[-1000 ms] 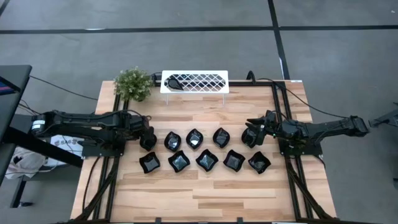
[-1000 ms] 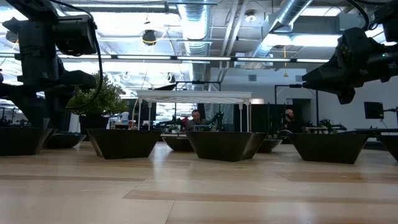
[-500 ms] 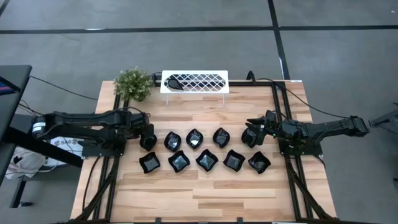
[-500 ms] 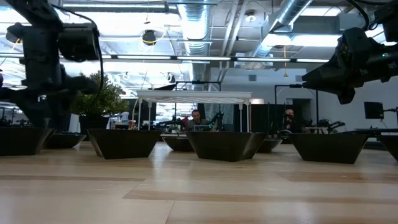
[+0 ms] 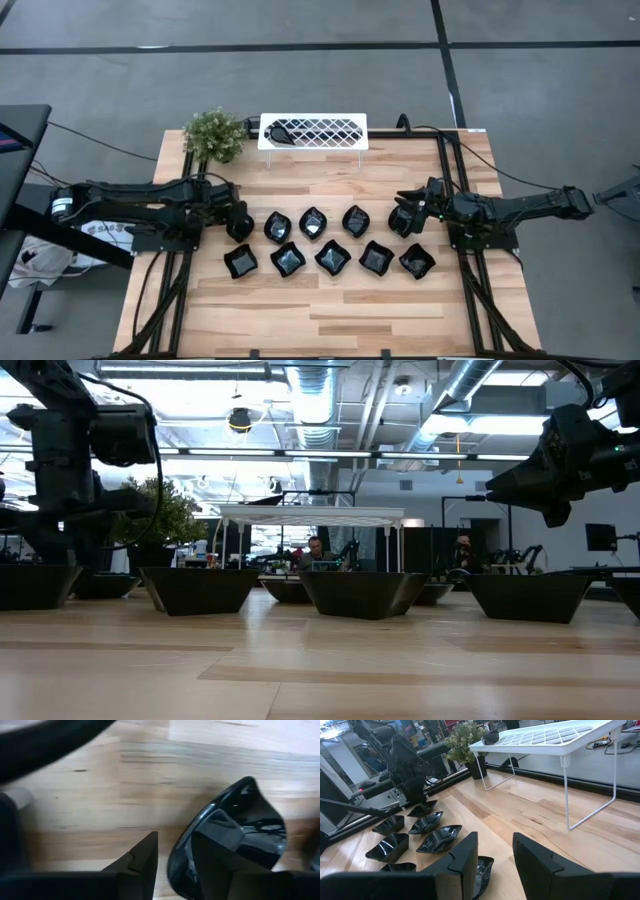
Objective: Pick & Place Mini shaped plates
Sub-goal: Put the leaf shaped plate on the shelf
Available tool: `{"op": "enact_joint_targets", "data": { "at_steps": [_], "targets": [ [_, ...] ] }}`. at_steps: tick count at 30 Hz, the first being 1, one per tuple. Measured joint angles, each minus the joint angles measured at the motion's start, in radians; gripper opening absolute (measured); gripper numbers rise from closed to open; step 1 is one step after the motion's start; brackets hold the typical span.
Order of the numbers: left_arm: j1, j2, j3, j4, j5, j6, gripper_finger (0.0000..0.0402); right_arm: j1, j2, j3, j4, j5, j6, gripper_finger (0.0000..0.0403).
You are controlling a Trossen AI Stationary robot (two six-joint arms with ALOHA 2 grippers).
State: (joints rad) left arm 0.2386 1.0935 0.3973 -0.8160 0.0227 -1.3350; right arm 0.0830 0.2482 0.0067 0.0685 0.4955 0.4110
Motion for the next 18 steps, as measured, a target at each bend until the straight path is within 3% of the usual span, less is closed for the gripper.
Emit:
{"op": "enact_joint_targets", "data": {
  "at_steps": [18],
  "targets": [
    [-0.002,0.000,0.000,0.033,-0.023,-0.005,0.0092,0.000,0.000,0.000,0.000,0.000,0.000,0.0119]
  ]
}}
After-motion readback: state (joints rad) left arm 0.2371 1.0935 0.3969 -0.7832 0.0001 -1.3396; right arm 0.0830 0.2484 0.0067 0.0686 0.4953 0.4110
